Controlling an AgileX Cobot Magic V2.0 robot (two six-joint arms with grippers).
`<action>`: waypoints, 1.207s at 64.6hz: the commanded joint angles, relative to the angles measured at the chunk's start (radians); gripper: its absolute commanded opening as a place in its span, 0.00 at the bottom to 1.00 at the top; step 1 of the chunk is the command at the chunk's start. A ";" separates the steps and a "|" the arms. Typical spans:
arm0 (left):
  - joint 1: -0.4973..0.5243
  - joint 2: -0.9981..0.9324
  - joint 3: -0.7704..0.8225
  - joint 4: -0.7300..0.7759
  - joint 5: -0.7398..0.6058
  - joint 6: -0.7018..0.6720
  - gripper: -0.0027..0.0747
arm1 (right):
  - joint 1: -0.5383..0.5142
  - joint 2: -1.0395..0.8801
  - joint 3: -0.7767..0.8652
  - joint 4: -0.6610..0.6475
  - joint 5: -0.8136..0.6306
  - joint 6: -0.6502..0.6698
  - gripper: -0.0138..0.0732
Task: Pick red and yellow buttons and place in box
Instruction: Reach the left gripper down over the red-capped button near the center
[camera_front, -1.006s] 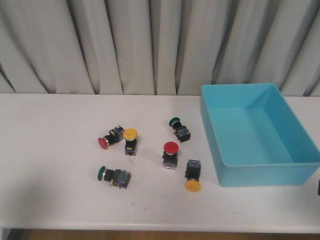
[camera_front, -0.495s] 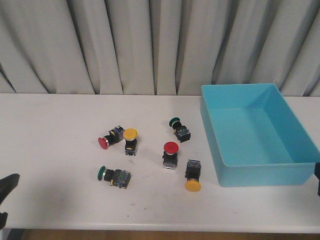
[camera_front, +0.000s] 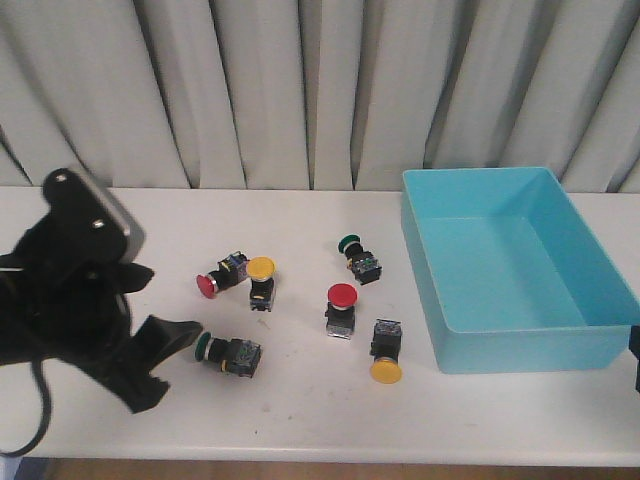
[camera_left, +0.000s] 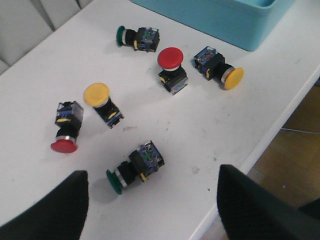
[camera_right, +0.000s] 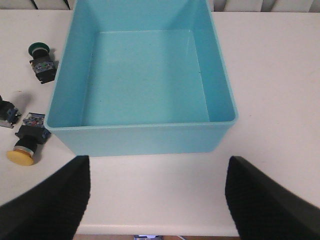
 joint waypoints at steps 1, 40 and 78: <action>-0.041 0.106 -0.110 -0.023 -0.050 0.001 0.72 | -0.005 0.005 -0.033 -0.008 -0.062 -0.011 0.78; -0.098 0.679 -0.655 -0.019 0.161 0.289 0.72 | -0.005 0.005 -0.033 -0.006 -0.062 -0.011 0.78; -0.067 1.071 -1.179 -0.023 0.553 0.519 0.72 | -0.005 0.005 -0.033 -0.004 -0.062 -0.011 0.78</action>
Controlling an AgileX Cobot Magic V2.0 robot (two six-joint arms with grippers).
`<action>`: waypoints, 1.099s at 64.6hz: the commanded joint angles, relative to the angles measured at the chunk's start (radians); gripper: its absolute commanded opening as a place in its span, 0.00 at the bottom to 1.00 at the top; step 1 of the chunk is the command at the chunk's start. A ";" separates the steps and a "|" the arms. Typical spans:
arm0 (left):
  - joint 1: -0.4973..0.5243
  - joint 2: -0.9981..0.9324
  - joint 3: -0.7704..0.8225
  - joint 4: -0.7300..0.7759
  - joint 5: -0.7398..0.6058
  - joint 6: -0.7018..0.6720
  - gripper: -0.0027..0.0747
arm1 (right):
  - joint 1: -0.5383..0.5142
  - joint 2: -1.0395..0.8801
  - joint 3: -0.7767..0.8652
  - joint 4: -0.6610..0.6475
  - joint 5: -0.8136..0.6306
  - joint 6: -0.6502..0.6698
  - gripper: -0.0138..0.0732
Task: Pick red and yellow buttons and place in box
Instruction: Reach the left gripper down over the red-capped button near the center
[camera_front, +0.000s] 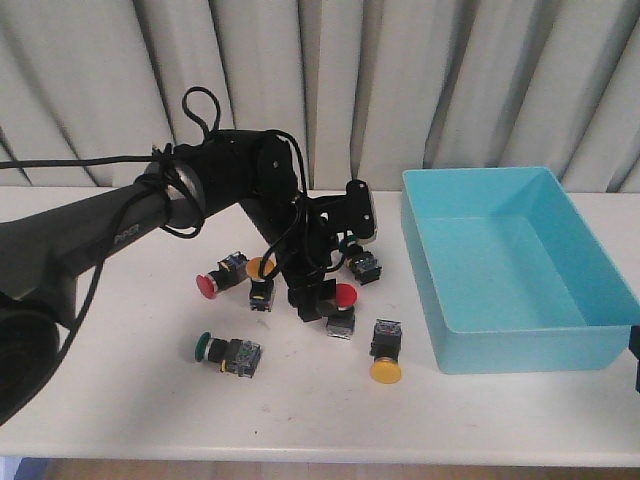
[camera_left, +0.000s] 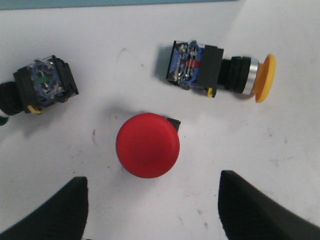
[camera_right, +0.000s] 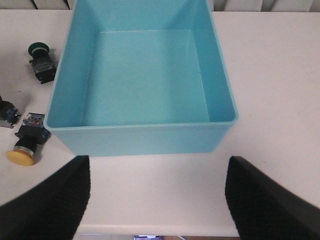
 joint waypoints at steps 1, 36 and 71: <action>0.001 -0.011 -0.097 -0.024 0.047 0.042 0.72 | -0.005 0.005 -0.033 -0.004 -0.062 -0.011 0.78; -0.003 0.101 -0.166 -0.076 0.015 0.138 0.69 | -0.005 0.005 -0.033 -0.004 -0.054 -0.011 0.78; -0.003 0.098 -0.166 -0.077 0.015 0.100 0.22 | -0.005 0.005 -0.033 -0.006 -0.047 -0.011 0.78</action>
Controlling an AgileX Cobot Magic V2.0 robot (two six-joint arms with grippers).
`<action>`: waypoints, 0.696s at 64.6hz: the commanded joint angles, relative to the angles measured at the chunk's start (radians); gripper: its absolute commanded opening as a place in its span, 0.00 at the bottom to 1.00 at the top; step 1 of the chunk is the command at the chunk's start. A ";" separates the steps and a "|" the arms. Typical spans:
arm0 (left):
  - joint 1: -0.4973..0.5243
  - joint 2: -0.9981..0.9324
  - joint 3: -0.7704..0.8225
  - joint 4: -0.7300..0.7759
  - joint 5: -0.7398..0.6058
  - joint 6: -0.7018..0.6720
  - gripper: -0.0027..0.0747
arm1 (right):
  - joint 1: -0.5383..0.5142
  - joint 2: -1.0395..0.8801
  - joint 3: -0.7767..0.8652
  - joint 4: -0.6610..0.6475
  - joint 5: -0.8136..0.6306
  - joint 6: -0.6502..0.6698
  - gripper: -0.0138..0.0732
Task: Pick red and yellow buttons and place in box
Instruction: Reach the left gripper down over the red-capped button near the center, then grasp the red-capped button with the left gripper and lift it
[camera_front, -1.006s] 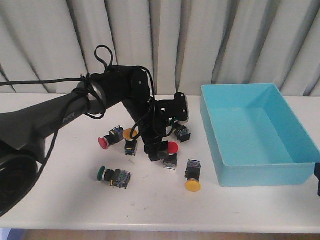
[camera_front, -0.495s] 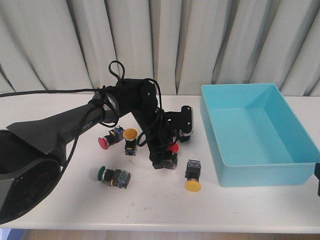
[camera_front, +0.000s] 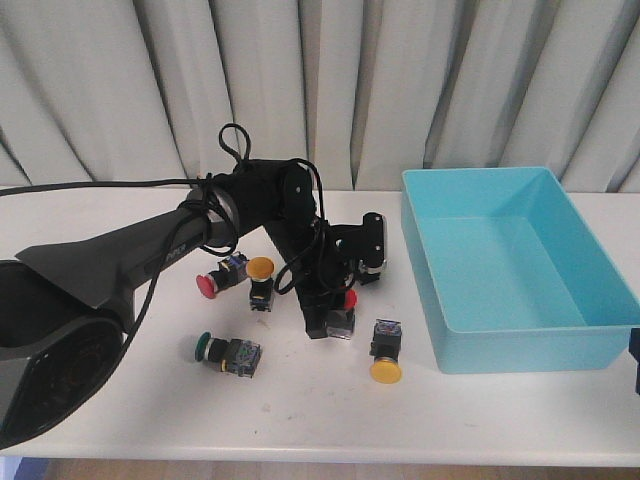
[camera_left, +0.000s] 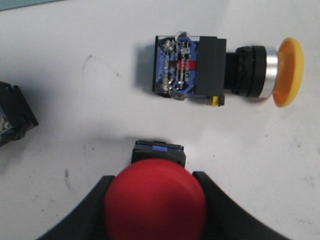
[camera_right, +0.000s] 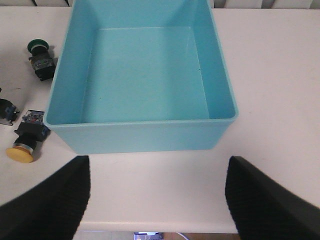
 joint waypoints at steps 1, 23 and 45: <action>-0.003 -0.073 -0.030 -0.034 -0.019 -0.033 0.22 | -0.005 0.005 -0.033 -0.006 -0.056 -0.011 0.78; -0.003 -0.110 -0.030 -0.033 -0.013 -0.133 0.20 | -0.005 0.005 -0.033 -0.006 -0.056 -0.011 0.78; -0.009 -0.248 -0.014 -0.027 -0.011 -0.204 0.20 | -0.005 0.005 -0.033 -0.006 -0.053 -0.011 0.78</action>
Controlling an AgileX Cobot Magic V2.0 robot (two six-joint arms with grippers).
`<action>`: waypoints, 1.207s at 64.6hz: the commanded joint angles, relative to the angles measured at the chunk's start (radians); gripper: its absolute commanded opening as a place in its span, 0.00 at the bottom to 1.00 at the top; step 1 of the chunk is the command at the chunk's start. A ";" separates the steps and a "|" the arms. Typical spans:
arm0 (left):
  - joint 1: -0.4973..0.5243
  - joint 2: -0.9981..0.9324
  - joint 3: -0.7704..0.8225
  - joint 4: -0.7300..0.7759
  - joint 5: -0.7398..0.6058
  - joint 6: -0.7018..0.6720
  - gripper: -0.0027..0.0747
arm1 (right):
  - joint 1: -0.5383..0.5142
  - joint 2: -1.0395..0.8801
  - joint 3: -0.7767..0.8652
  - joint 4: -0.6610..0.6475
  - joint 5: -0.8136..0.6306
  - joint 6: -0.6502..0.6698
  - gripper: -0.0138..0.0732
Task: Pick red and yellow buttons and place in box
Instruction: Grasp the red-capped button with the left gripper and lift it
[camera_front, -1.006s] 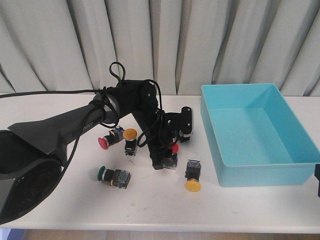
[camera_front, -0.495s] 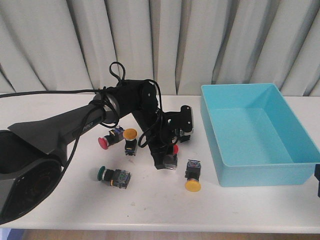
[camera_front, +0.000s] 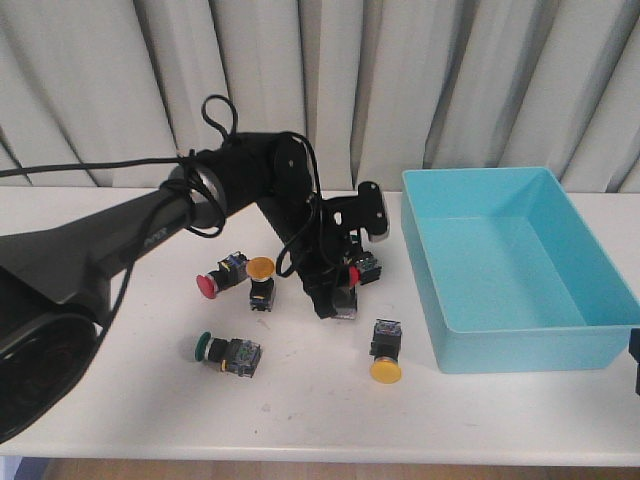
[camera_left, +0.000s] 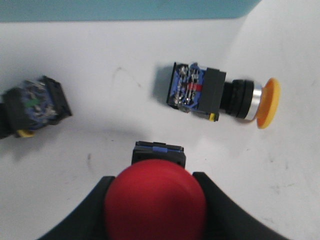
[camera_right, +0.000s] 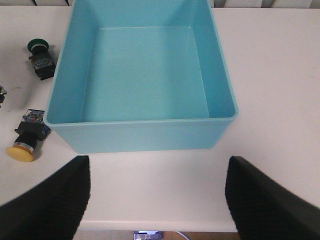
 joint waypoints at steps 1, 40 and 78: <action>-0.011 -0.158 -0.011 -0.030 -0.049 -0.046 0.20 | -0.005 0.005 -0.033 -0.006 -0.053 -0.011 0.78; -0.022 -0.831 0.824 -0.037 -0.540 -0.256 0.20 | -0.005 0.005 -0.033 -0.006 -0.051 -0.011 0.78; -0.022 -1.101 1.142 -0.252 -0.657 -0.377 0.20 | -0.005 0.005 -0.033 -0.007 -0.051 -0.011 0.78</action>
